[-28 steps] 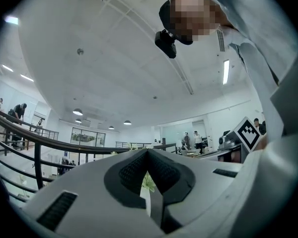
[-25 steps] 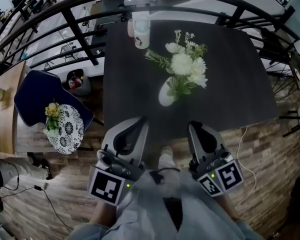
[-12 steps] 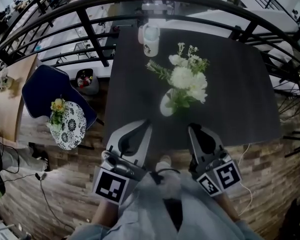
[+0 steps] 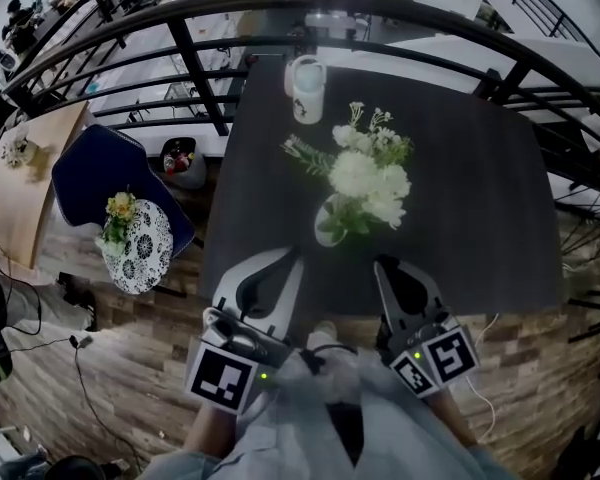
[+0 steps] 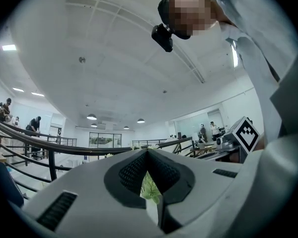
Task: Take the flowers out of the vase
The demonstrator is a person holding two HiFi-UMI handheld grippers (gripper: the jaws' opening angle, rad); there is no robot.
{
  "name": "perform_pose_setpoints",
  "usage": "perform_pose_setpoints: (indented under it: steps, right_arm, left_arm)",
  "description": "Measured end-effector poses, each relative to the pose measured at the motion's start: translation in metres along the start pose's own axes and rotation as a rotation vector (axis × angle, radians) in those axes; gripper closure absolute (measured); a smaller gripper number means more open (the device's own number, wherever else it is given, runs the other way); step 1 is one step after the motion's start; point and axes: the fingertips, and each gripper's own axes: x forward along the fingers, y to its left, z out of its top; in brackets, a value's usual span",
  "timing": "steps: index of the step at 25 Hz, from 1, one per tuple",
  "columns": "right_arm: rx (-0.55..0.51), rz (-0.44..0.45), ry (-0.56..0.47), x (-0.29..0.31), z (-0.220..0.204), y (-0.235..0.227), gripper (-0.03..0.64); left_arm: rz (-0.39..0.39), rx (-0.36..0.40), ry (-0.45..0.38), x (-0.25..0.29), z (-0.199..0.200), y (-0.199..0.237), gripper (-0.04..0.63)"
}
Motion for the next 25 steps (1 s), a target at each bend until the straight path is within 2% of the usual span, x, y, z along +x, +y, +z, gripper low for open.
perform_pose_setpoints:
  steps: [4,11,16,23,25]
  right_arm:
    - [-0.013,0.015,0.015,0.000,-0.003,-0.011,0.614]
    - [-0.114,0.014,0.063,0.004,-0.018,-0.022,0.612]
    - [-0.067,-0.013,0.070,0.014,-0.029,-0.033,0.612]
    - [-0.022,-0.065,0.094,0.029,-0.038,-0.045,0.611]
    - [-0.012,-0.076,0.101,0.034,-0.039,-0.047,0.574]
  left_arm:
    - [0.042,0.015,-0.012,0.009,0.006,-0.002,0.597]
    - [0.076,0.029,0.006,0.011,0.007,-0.009,0.597]
    - [0.087,0.033,0.003,0.014,0.010,-0.006,0.597]
    - [0.063,0.039,0.010,0.023,0.014,0.004,0.597]
    - [0.056,0.036,0.011,0.026,0.013,0.008,0.597]
